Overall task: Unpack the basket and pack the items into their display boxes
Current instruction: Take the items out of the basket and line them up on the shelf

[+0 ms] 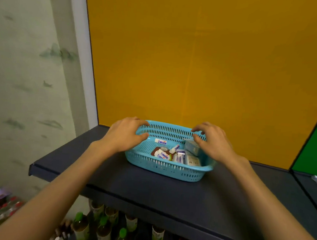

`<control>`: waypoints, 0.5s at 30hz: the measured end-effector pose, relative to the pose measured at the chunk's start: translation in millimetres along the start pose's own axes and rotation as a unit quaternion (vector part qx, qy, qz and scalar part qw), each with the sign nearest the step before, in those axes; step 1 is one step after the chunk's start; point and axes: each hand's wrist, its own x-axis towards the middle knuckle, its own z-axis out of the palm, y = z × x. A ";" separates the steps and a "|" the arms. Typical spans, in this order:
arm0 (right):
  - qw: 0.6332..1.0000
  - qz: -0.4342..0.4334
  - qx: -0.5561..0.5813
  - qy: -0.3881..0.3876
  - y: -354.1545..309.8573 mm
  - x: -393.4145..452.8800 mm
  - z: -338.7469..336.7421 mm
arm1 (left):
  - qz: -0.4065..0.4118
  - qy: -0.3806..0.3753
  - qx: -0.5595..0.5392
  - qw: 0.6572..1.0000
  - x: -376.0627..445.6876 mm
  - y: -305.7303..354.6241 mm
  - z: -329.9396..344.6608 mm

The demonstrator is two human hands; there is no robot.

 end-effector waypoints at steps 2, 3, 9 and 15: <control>1.000 0.008 -0.006 -0.003 7.5 10.7 4.9 | 0.017 -0.014 0.006 1.000 23.0 -4.2 8.2; 1.000 0.013 -0.010 -0.003 10.8 15.2 6.9 | 0.025 -0.022 0.005 0.999 34.0 -6.2 13.2; 0.997 0.044 -0.040 -0.041 24.3 31.0 23.5 | 0.069 -0.108 0.014 0.992 84.3 -7.0 45.2; 0.993 0.054 -0.062 -0.090 20.7 37.9 36.3 | 0.122 -0.182 0.051 0.974 124.7 -5.4 73.7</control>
